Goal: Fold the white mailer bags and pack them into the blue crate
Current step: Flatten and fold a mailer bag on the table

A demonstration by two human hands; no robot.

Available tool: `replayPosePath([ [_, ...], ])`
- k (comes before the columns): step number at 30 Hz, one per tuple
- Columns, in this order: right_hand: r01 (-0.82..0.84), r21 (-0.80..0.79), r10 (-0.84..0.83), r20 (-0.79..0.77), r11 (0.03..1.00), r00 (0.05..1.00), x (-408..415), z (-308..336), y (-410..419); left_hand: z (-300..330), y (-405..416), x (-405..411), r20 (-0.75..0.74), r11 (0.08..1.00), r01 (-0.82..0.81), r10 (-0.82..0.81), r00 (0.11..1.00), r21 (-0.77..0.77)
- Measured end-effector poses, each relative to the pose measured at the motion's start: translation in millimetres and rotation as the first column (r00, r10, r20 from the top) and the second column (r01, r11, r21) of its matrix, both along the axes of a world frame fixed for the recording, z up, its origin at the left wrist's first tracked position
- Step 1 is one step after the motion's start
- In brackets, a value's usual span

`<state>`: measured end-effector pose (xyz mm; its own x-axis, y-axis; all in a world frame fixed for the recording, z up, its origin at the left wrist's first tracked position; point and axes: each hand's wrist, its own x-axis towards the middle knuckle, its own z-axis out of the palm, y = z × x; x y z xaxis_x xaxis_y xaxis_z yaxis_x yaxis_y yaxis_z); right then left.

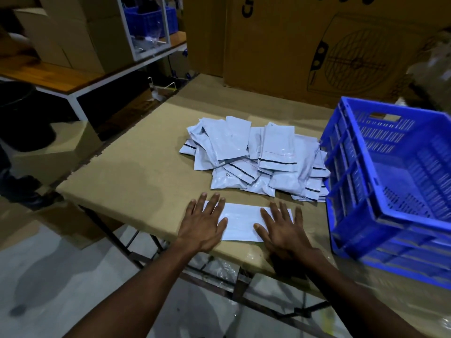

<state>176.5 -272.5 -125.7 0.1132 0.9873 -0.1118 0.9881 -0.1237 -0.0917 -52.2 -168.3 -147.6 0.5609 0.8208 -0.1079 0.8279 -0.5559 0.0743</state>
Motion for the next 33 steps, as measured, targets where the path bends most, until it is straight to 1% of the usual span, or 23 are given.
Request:
replayPosePath([
  [2,-0.044,0.007,0.044,0.009,0.999,0.999,-19.4,6.9,10.2,0.9,-0.7,1.0,-0.010,1.000,-0.001,0.001,1.000,0.005],
  [5,-0.151,-0.049,0.146,-0.091,0.987,0.985,-42.8,5.0,22.8,2.1,-0.7,0.0,-0.006,1.000,-0.003,0.003,1.000,0.001],
  [7,-0.182,-0.045,0.178,-0.079,0.982,0.981,-36.5,-2.2,22.4,2.7,-1.0,0.3,-0.008,1.000,-0.007,0.007,1.000,0.000],
  [10,-0.131,0.029,0.132,-0.020,0.991,0.991,-8.6,-8.9,9.6,3.4,-0.7,1.2,-0.010,1.000,-0.007,0.007,1.000,0.000],
  [11,-0.096,0.046,0.098,-0.035,0.994,0.995,1.0,-9.5,4.5,3.2,-0.5,1.1,-0.009,1.000,-0.005,0.005,1.000,-0.003],
  [13,-0.030,0.062,0.037,-0.114,0.998,0.993,16.3,-10.9,-3.9,2.3,-0.1,0.1,-0.002,1.000,-0.004,0.004,1.000,-0.007],
  [15,0.014,0.029,-0.009,-0.177,0.999,0.984,27.3,-10.8,-10.4,1.1,0.2,-0.6,0.005,1.000,0.004,-0.004,1.000,-0.027],
  [17,0.025,-0.026,-0.029,-0.175,0.999,0.984,35.3,-11.3,-15.0,0.3,3.9,-0.6,0.023,0.998,0.008,-0.007,1.000,-0.067],
  [19,0.041,-0.084,-0.056,-0.180,0.996,0.982,38.8,-6.9,-17.6,4.5,8.6,0.1,0.072,0.988,-0.028,0.039,0.997,-0.150],
  [20,0.049,-0.075,-0.061,-0.168,0.996,0.984,38.1,-5.3,-17.5,7.5,9.9,1.4,0.106,0.984,-0.052,0.070,0.992,-0.170],
  [22,0.022,0.051,-0.019,-0.066,0.998,0.998,29.4,0.7,-11.5,13.6,5.6,10.8,0.172,0.994,-0.055,0.071,0.983,-0.094],
  [23,-0.007,0.093,0.010,-0.029,0.996,1.000,22.3,4.0,-6.5,17.3,-0.8,20.6,0.206,0.998,-0.019,0.030,0.978,-0.055],
  [24,-0.042,0.112,0.045,-0.031,0.993,0.998,14.7,5.4,-0.8,19.2,-8.9,32.9,0.253,0.998,0.038,-0.024,0.967,-0.049],
  [26,-0.120,0.079,0.127,-0.078,0.990,0.989,-0.1,3.6,6.4,14.1,-26.6,55.9,0.334,0.987,0.142,-0.109,0.936,-0.075],
  [27,-0.138,0.062,0.143,-0.083,0.988,0.986,-5.4,2.9,6.8,9.6,-32.8,63.5,0.321,0.984,0.163,-0.133,0.938,-0.068],
  [28,-0.145,0.084,0.151,-0.066,0.986,0.986,-7.4,-0.5,5.8,5.8,-36.8,67.0,0.292,0.986,0.160,-0.141,0.946,-0.041],
  [30,-0.124,0.107,0.127,-0.022,0.986,0.992,-3.8,-6.3,-0.2,1.1,-38.1,64.2,0.236,0.992,0.126,-0.128,0.963,0.025],
  [31,-0.108,0.118,0.111,-0.024,0.987,0.994,0.1,-9.1,-4.1,-0.1,-37.8,60.4,0.208,0.992,0.117,-0.123,0.970,0.045],
  [33,-0.088,0.157,0.095,-0.038,0.984,0.995,9.6,-16.9,-10.9,-1.1,-34.1,52.6,0.147,0.993,0.107,-0.112,0.983,0.043],
])
